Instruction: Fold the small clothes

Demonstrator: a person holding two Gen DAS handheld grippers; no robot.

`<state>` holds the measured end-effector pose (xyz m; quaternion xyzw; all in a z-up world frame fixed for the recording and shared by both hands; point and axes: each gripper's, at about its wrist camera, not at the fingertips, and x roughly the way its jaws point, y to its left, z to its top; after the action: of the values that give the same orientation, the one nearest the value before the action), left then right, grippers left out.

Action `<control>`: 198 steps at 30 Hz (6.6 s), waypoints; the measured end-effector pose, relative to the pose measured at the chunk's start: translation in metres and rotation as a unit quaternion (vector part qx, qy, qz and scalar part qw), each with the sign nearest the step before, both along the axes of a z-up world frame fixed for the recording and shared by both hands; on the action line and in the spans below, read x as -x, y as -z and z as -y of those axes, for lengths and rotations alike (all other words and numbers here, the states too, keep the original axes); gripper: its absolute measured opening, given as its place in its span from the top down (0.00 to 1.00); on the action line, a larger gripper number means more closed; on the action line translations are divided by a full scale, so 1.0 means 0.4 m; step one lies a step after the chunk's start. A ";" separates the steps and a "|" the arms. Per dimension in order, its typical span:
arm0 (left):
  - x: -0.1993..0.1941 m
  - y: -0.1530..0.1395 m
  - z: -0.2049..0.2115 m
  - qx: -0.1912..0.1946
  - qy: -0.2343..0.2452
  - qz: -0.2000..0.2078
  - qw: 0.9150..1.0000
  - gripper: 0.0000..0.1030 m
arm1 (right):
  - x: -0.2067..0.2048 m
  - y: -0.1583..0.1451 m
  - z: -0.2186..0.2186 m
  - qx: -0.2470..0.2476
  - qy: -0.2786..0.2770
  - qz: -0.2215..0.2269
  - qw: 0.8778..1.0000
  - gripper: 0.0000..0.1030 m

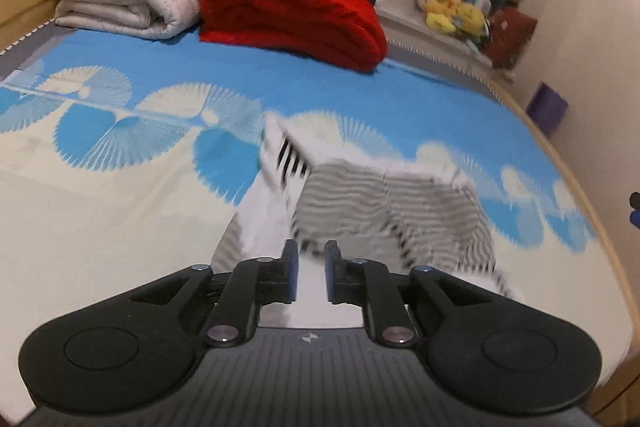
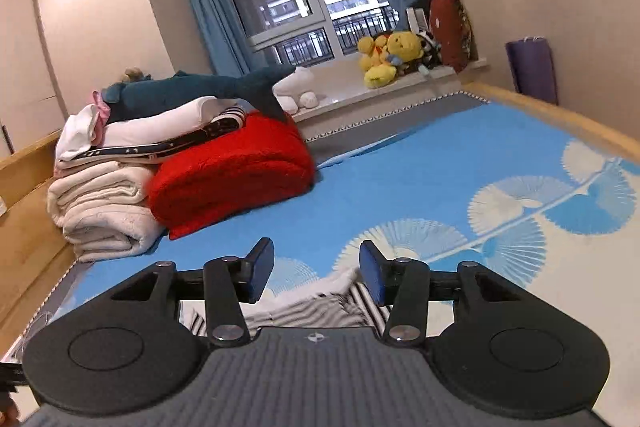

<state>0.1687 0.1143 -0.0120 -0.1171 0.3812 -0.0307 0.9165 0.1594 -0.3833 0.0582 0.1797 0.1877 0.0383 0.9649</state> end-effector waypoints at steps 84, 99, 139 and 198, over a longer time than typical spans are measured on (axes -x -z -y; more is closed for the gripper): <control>0.300 -0.034 -0.117 0.129 0.036 -0.080 0.988 0.93 | 0.435 0.095 0.200 -0.175 -0.058 -0.218 0.959 0.94; -0.266 0.310 -0.135 0.158 -0.078 -0.172 0.969 0.87 | -0.174 0.332 0.121 -0.142 0.001 -0.249 0.958 0.93; -0.347 0.256 0.049 0.088 -0.039 -0.093 0.991 0.92 | -0.271 0.402 -0.200 0.079 -0.155 -0.243 0.954 0.96; -0.508 0.348 -0.058 -0.015 -0.055 -0.137 0.989 0.83 | -0.418 0.413 -0.007 0.104 0.051 -0.151 0.982 0.98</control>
<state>0.3721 0.1373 -0.1512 -0.1275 0.4968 0.0422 0.8574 0.3268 -0.3806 -0.1071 0.0915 0.3250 -0.0585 0.9394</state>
